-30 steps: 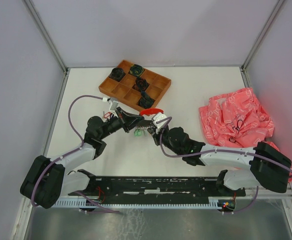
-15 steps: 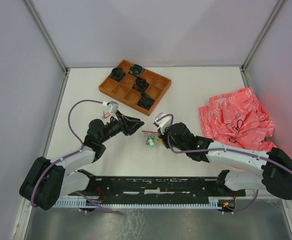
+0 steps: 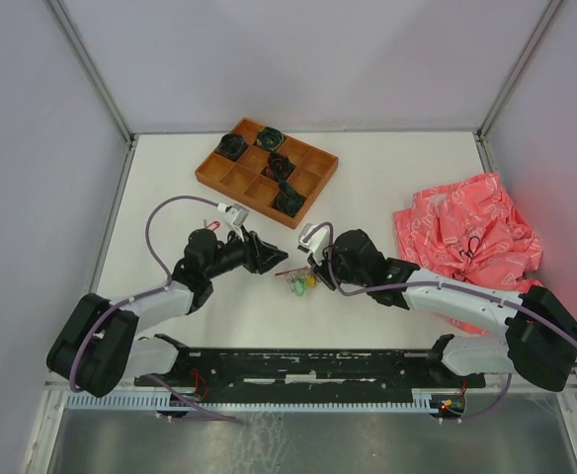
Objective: Put the keys on the keyring
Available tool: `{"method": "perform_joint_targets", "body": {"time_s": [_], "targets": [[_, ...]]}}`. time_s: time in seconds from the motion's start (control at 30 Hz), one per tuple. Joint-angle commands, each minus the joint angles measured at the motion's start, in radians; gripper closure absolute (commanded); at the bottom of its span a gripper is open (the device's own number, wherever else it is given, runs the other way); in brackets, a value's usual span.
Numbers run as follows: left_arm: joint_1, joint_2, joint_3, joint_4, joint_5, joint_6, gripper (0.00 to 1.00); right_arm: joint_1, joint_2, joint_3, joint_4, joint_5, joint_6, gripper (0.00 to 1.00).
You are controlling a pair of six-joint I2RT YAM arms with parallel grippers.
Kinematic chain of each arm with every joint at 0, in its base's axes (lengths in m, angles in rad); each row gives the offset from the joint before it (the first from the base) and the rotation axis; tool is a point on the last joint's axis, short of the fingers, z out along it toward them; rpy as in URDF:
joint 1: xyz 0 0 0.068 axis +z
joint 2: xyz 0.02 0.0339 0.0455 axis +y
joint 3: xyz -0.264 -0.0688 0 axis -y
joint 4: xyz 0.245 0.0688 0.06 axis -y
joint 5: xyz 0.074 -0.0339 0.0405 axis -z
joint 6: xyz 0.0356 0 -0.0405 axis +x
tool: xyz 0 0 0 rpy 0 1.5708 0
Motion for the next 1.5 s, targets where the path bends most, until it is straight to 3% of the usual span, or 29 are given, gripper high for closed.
{"method": "perform_joint_targets", "body": {"time_s": [0.0, 0.2, 0.43, 0.6, 0.77, 0.97, 1.1, 1.33, 1.47], "targets": [[-0.016, 0.08, 0.057, 0.023, 0.09, 0.054, 0.44, -0.017, 0.016, 0.017, 0.113, -0.081, -0.077, 0.99], [-0.131, 0.134, 0.015, 0.029, 0.047, 0.05, 0.51, -0.03, 0.025, -0.033, 0.197, -0.051, -0.073, 0.99], [-0.274, 0.212, -0.038, 0.131, -0.017, -0.01, 0.52, -0.031, 0.045, -0.096, 0.242, -0.13, -0.081, 0.99], [-0.295, 0.219, -0.081, 0.202, -0.067, -0.026, 0.54, -0.032, 0.043, -0.151, 0.272, -0.117, -0.161, 0.99], [-0.294, 0.07, -0.051, 0.002, -0.162, 0.139, 0.47, -0.034, 0.049, -0.191, 0.333, -0.145, -0.256, 0.99], [-0.294, -0.024, -0.103, 0.063, -0.256, 0.297, 0.36, -0.038, 0.073, -0.184, 0.346, -0.229, -0.314, 0.99], [-0.294, 0.013, -0.117, 0.121, -0.246, 0.433, 0.37, -0.044, 0.07, -0.197, 0.378, -0.257, -0.333, 0.99], [-0.294, 0.168, -0.159, 0.38, -0.066, 0.682, 0.39, -0.057, 0.063, -0.24, 0.48, -0.287, -0.351, 0.99], [-0.294, 0.226, -0.122, 0.377, -0.028, 0.783, 0.42, -0.058, 0.066, -0.257, 0.501, -0.316, -0.357, 0.99]]}}
